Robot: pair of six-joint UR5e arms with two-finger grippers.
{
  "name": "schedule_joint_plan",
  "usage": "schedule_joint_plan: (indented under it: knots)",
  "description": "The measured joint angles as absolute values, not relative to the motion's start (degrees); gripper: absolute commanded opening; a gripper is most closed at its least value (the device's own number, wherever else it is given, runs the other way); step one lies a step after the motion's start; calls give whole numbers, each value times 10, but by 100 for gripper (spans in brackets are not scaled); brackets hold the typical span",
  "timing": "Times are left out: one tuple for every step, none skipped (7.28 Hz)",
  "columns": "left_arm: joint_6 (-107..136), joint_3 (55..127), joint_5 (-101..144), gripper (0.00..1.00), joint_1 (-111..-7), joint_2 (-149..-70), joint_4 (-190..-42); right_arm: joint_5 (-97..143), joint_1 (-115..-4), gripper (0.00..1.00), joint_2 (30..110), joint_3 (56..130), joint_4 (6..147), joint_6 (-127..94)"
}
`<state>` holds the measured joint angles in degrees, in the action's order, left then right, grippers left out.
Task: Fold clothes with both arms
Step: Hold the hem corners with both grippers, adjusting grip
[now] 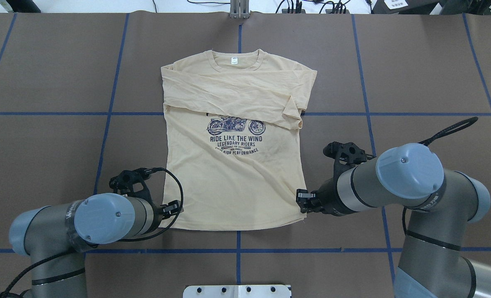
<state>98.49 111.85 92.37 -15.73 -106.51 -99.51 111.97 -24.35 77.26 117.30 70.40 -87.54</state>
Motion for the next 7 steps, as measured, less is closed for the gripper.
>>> schedule_joint_plan:
  knots:
    - [985, 1118, 923, 94, -156, -1066, -986, 1120, -243, 0, 773, 1172, 704, -875]
    - [984, 1118, 924, 92, -155, -1068, -980, 1120, -243, 0, 773, 1172, 704, -875]
    - [984, 1117, 924, 87, -153, -1069, -978, 1120, -243, 0, 773, 1172, 704, -875]
    - [984, 1114, 924, 82, -152, -1070, -977, 1120, -243, 0, 773, 1172, 704, -875]
    - [984, 1112, 923, 73, -150, -1071, -977, 1120, -243, 0, 773, 1172, 704, -875]
    - [984, 1111, 923, 64, -148, -1072, -977, 1120, -243, 0, 773, 1172, 704, -875]
    - [984, 1110, 923, 57, -147, -1073, -976, 1120, -243, 0, 773, 1172, 704, -875]
